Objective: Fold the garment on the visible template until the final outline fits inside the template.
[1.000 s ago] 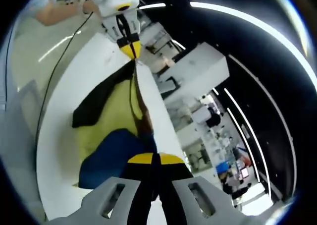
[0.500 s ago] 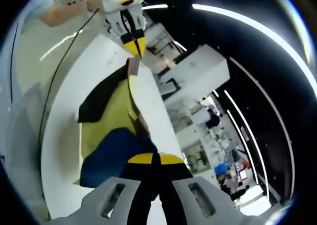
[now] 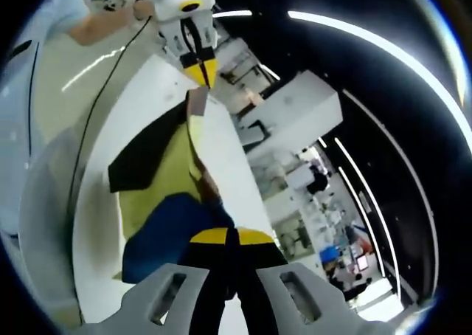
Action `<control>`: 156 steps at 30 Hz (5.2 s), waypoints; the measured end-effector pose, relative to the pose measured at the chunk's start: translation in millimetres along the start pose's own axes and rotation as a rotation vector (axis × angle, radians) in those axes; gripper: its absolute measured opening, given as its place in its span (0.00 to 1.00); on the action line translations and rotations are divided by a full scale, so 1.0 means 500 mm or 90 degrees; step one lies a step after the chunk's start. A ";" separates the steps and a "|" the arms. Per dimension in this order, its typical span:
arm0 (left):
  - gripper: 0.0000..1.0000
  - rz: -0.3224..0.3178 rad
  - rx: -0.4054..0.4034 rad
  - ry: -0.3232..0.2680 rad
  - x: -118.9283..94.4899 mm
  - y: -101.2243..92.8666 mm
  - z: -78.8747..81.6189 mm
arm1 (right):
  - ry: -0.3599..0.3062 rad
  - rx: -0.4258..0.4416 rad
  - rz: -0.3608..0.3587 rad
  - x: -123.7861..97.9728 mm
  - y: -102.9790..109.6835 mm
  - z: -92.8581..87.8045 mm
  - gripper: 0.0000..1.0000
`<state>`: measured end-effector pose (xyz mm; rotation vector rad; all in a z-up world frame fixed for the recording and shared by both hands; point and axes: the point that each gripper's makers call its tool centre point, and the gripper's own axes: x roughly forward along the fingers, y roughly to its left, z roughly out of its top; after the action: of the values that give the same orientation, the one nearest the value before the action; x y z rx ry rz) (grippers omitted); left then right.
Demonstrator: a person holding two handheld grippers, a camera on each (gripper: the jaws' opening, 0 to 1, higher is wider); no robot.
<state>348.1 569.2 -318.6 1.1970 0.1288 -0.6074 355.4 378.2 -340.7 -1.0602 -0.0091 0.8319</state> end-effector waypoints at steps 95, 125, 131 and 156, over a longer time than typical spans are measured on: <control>0.00 -0.190 -0.130 0.070 0.288 -0.237 -0.193 | 0.099 0.134 0.110 0.274 0.186 -0.245 0.02; 0.00 -0.174 -0.242 0.099 0.458 -0.285 -0.306 | 0.138 0.199 0.082 0.414 0.185 -0.358 0.03; 0.00 -0.150 -0.263 0.102 0.483 -0.270 -0.317 | 0.138 0.223 0.066 0.436 0.185 -0.363 0.03; 0.00 -0.133 -0.329 0.121 0.571 -0.288 -0.344 | 0.199 0.271 0.033 0.511 0.192 -0.451 0.03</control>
<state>551.0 584.8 -619.3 0.7390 0.5451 -0.5940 564.2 382.1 -626.5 -0.7782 0.4428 0.6671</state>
